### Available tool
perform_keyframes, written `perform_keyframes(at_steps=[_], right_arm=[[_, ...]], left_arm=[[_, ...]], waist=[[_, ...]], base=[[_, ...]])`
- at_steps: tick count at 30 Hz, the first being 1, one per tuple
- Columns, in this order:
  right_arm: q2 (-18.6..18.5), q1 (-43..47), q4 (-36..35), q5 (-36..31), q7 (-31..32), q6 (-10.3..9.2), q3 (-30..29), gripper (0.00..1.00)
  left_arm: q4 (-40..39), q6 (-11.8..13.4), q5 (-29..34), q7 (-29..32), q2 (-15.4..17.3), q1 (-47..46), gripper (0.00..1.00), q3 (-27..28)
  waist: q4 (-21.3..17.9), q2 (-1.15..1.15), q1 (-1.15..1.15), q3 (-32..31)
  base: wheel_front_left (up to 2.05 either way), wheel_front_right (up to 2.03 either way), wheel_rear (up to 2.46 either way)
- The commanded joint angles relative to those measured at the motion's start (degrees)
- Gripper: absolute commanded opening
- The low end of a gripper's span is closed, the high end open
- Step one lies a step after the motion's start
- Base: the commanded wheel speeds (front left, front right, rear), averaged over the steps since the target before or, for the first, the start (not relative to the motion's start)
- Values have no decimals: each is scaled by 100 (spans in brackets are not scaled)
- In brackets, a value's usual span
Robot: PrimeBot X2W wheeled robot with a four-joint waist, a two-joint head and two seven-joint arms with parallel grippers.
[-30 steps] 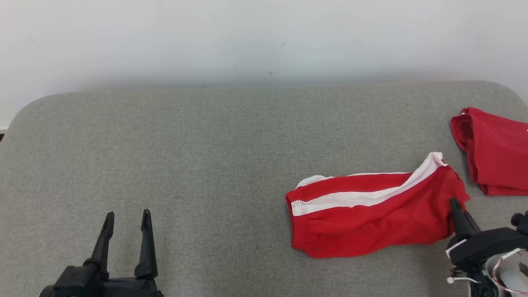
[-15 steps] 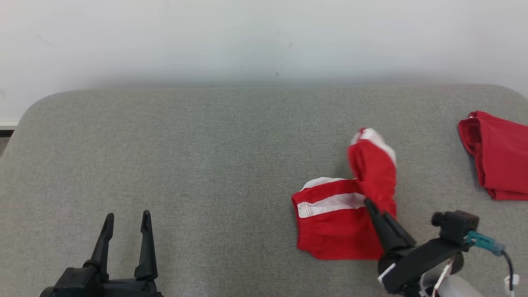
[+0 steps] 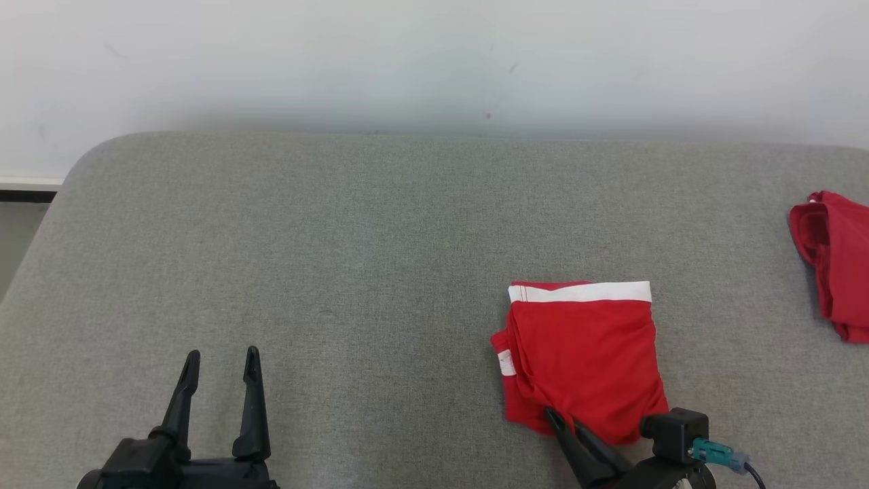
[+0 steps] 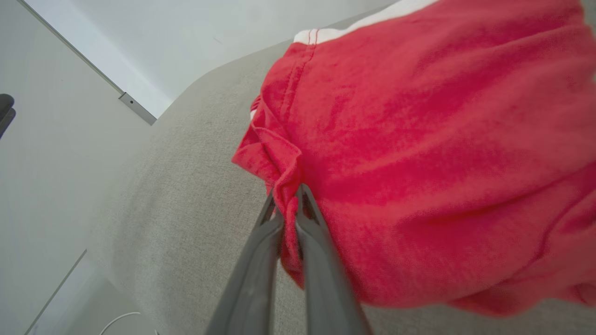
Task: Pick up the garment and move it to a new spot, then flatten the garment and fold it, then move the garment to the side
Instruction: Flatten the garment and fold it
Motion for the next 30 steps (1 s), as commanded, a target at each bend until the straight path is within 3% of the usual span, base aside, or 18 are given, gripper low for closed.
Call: perform_keyframes(at_steps=[1, 2, 8, 19, 20, 21, 22, 30], right_arm=[[43, -52, 130, 15, -112, -1, 1, 40], [57, -97, 172, 32, -166, -1, 5, 100], [-90, -249, 115, 19, -516, -1, -151, 100], [-244, -31, -140, -250, -638, -1, -1460, 100], [-282, 5, -66, -484, -637, -1, -1636, 56], [-282, -2, -29, -616, -638, -1, -1682, 21], [-267, -4, 21, -718, -638, -1, -1725, 0], [16, -163, 456, -1751, -640, -1, -1505, 0]], left_arm=[[6, 19, -26, -1, 3, -57, 100, -4], [8, 26, -35, -1, 2, -64, 100, 0], [34, 27, -43, -1, 2, -65, 100, 49], [-37, 47, -7, -1, 3, -11, 100, 59], [-42, 39, 8, -1, 3, -16, 100, 58], [-43, 36, 16, -1, 2, -24, 100, 54], [-42, 30, 24, -1, 2, -35, 100, 52], [2, -26, 56, -1, 3, -111, 100, 39]], waist=[[3, 0, 0, 26], [-5, 0, 0, 34], [-93, 0, 0, 37], [-186, 0, 0, -8], [-178, 0, 0, -8], [-172, 0, 0, -5], [-163, 0, 0, -1], [-34, 0, 0, 50]], base=[[0, 0, 0], [0, 0, 0], [0, 0, 0], [0, 0, 0], [0, 0, 0], [0, 0, 0], [0, 0, 0], [0, 0, 0]])
